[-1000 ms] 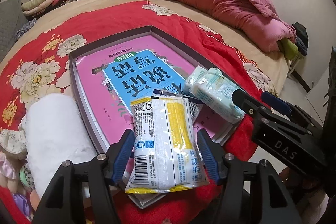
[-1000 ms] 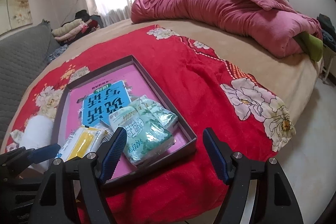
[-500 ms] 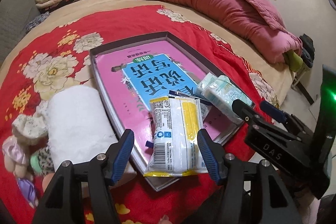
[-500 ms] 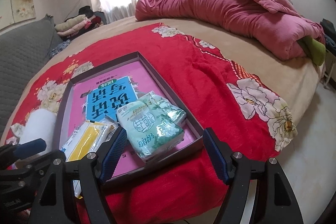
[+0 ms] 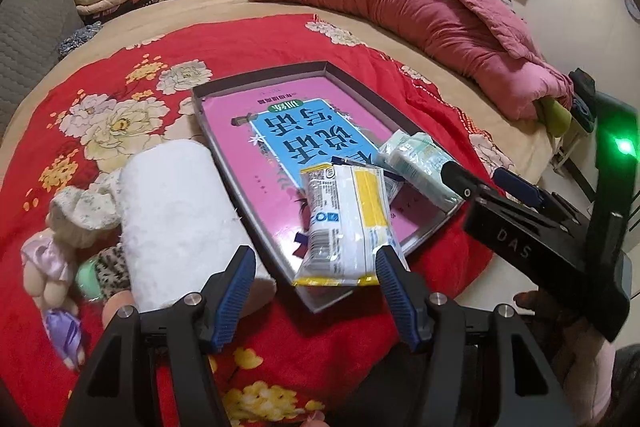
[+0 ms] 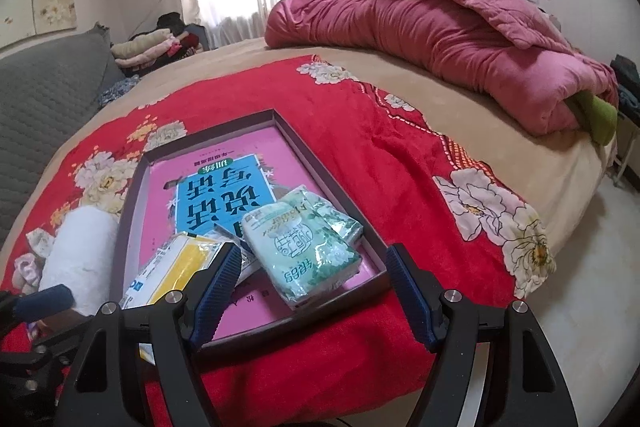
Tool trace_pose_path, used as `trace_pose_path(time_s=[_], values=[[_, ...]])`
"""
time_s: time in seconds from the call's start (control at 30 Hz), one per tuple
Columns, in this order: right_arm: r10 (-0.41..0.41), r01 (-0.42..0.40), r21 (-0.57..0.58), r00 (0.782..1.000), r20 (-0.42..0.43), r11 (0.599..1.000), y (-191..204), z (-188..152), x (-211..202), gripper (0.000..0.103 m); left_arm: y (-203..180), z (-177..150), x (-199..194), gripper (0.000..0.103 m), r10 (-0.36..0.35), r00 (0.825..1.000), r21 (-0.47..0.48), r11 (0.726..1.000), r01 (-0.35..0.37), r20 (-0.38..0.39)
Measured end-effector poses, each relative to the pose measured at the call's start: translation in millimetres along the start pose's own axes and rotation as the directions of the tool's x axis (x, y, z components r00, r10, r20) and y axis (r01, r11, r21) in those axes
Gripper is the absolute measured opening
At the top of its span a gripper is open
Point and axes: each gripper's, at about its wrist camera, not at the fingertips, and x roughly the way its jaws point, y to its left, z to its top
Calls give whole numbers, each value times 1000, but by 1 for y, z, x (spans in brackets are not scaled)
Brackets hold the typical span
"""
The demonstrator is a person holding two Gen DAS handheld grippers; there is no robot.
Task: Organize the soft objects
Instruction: 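Withdraw both tools from the tray back toward the pile of soft items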
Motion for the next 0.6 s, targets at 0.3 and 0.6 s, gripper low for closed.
trace_pose_path(time_s=[0.3, 0.6], values=[[38, -46, -141, 998, -55, 989, 34, -13, -16, 76, 9, -9, -35, 62, -8, 999, 1, 1000, 8, 43], [63, -103, -314, 989, -136, 944, 78, -33, -24, 76, 26, -11, -60, 62, -1, 996, -40, 999, 4, 87]])
